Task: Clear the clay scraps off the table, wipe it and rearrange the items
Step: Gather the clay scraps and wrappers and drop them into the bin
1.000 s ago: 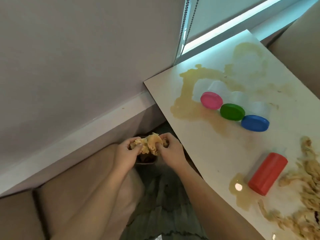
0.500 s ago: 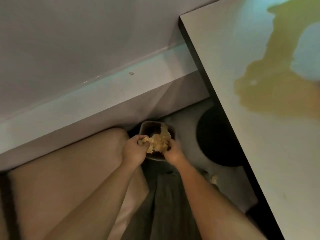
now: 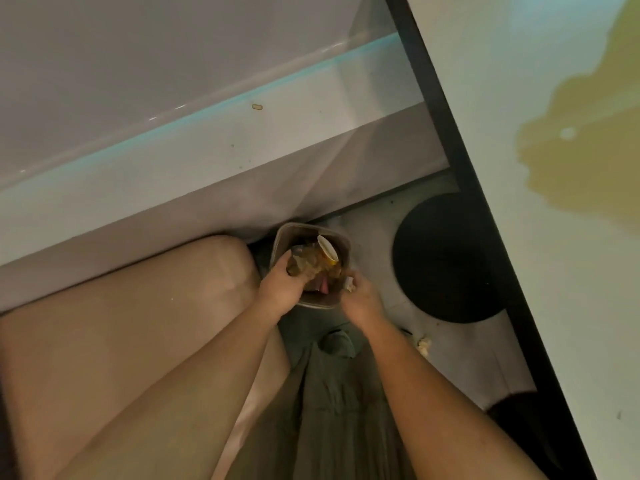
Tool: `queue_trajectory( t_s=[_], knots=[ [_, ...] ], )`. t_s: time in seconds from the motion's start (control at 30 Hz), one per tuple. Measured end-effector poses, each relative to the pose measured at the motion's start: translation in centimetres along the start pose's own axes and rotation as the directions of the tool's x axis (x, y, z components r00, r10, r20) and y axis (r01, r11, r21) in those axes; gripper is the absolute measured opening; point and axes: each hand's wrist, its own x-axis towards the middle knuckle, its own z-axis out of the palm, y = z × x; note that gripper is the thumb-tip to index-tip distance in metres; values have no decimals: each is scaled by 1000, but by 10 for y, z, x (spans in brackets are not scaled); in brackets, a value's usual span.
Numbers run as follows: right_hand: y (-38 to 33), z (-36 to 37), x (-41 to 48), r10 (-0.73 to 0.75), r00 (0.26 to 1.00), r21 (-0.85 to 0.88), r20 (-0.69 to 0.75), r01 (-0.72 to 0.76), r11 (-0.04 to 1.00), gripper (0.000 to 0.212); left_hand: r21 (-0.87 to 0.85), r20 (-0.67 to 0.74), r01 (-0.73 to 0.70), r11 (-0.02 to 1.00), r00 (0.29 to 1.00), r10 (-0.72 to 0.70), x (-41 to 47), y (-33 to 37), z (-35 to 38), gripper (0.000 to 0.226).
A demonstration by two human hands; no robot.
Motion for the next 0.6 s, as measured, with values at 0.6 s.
queue_trajectory(
  t_s=[0.6],
  knots=[
    [-86, -61, -193, -146, 989, -76, -5, 145, 986, 31, -245, -101, -187, 951, 981, 167, -183, 62, -46, 47]
  ],
)
